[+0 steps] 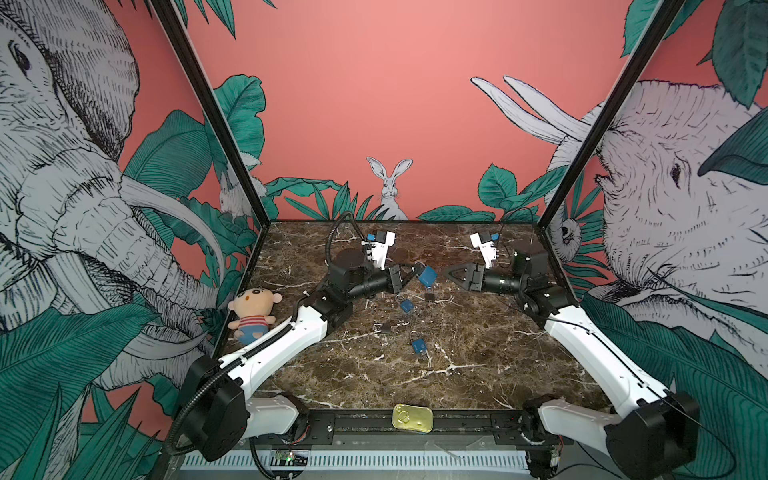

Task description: Lock with the key

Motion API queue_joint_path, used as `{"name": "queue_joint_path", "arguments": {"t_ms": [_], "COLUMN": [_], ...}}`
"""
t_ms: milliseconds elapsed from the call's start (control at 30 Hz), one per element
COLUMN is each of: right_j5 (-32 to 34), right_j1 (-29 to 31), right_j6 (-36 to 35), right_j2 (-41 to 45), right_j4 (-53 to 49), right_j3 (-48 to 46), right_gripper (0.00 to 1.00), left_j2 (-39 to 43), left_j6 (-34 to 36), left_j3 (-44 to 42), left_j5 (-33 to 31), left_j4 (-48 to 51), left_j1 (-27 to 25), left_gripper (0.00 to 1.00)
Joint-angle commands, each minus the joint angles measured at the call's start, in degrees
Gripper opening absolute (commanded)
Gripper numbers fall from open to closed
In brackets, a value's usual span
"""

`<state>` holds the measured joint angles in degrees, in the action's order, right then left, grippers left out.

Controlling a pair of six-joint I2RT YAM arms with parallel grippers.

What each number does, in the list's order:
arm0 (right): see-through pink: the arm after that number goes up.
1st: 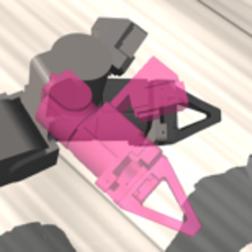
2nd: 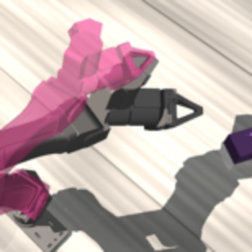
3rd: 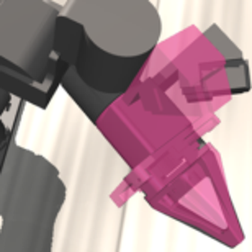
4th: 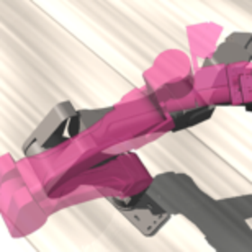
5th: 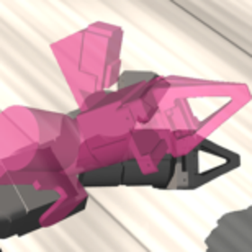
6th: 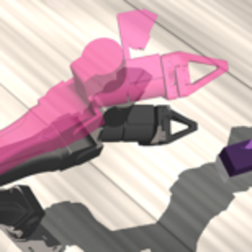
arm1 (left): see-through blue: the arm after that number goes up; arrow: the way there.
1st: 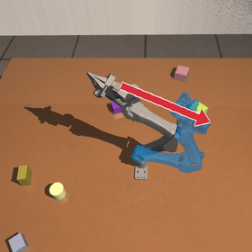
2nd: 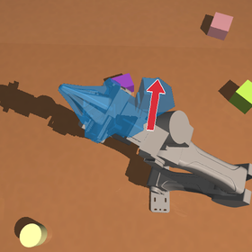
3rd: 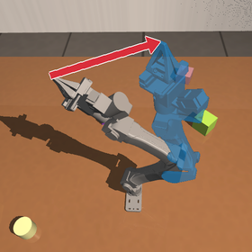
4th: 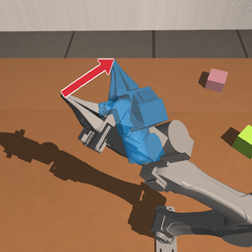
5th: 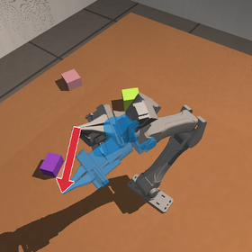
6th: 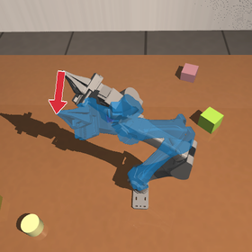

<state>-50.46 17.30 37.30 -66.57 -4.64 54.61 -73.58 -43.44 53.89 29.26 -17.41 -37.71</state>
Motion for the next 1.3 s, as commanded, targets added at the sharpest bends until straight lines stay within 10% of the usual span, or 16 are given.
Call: {"name": "queue_joint_path", "arguments": {"t_ms": [0, 900, 1267], "right_j5": [-2.5, -11.3, -11.2], "right_j1": [-1.0, -0.5, 0.5], "right_j6": [1.7, 8.3, 8.6], "right_j2": [2.1, -7.0, -7.5], "right_j4": [4.8, 20.5, 20.7], "right_j3": [-1.6, -1.0, -0.9], "right_gripper": [0.52, 0.49, 0.19], "left_j2": [-0.5, -6.4, -6.6], "left_j6": [-3.9, -12.3, -12.2], "left_j3": [3.1, 10.2, 10.2], "left_j5": [0.9, 8.4, 7.9], "left_j4": [-3.7, -4.4, -4.1], "left_j1": [1.4, 3.6, 3.5], "left_gripper": [0.0, 0.0, 0.0]}}
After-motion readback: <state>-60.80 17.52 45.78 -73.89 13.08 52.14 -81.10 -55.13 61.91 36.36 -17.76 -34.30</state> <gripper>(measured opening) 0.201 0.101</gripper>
